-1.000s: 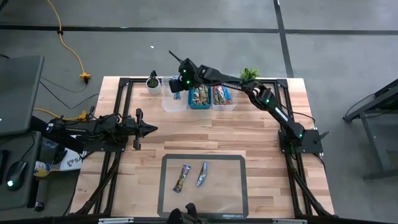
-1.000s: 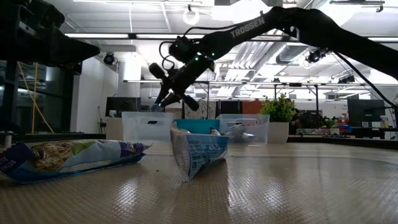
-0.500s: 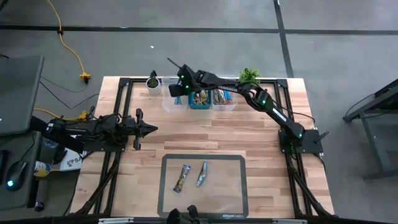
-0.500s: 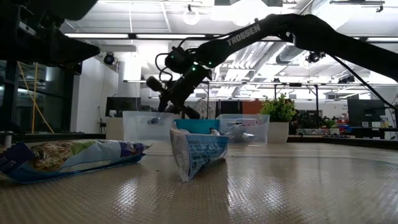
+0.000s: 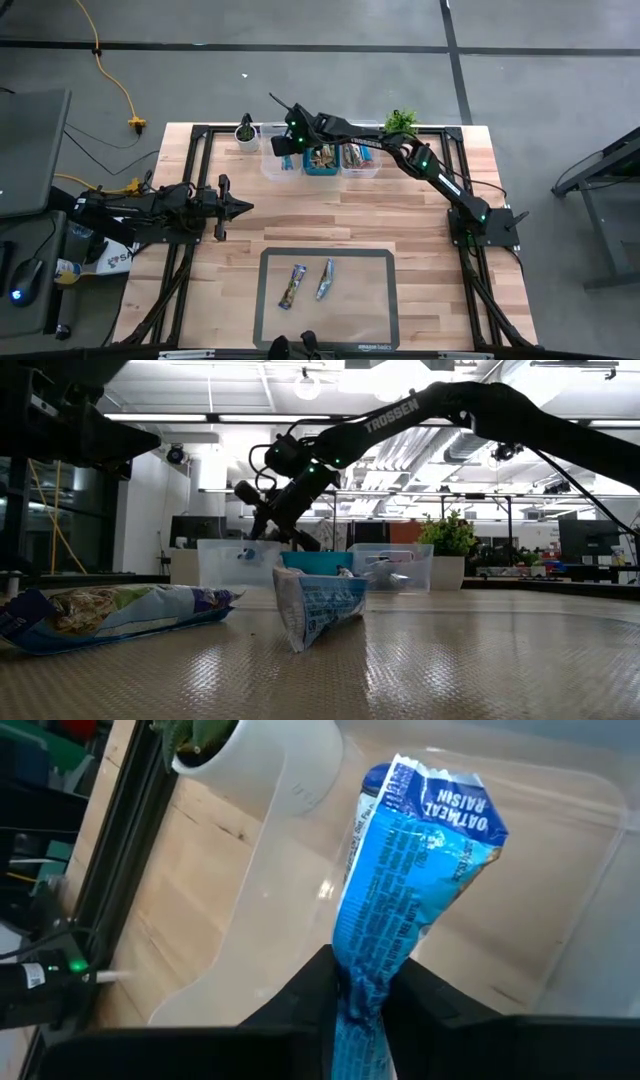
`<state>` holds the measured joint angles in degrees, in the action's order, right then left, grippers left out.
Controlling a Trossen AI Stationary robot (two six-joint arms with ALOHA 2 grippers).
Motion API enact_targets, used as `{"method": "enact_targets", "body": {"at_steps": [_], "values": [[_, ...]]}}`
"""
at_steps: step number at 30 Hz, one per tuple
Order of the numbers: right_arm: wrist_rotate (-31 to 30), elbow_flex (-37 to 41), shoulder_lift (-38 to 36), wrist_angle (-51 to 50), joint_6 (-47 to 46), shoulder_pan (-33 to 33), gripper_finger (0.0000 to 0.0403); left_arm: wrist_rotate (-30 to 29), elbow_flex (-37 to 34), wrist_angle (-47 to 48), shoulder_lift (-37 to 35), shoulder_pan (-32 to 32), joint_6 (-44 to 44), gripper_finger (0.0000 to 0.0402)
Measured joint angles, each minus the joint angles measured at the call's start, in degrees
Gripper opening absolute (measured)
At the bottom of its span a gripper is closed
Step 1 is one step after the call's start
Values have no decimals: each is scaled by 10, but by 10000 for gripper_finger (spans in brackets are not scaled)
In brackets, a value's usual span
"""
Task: Pick and place Granola Bars by type
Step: Put the blue granola bar into the left transparent bin
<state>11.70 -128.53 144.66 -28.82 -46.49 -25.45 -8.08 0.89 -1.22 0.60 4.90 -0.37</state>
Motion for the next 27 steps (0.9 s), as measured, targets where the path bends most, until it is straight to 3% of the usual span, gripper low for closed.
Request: {"method": "enact_targets", "body": {"at_steps": [15,27], "values": [[20,0,-1,0,15,0,71,-2,0,0,0,0,0,1],[7,0,-25,-6,25,0,111,-1,0,0,0,0,0,1]]}}
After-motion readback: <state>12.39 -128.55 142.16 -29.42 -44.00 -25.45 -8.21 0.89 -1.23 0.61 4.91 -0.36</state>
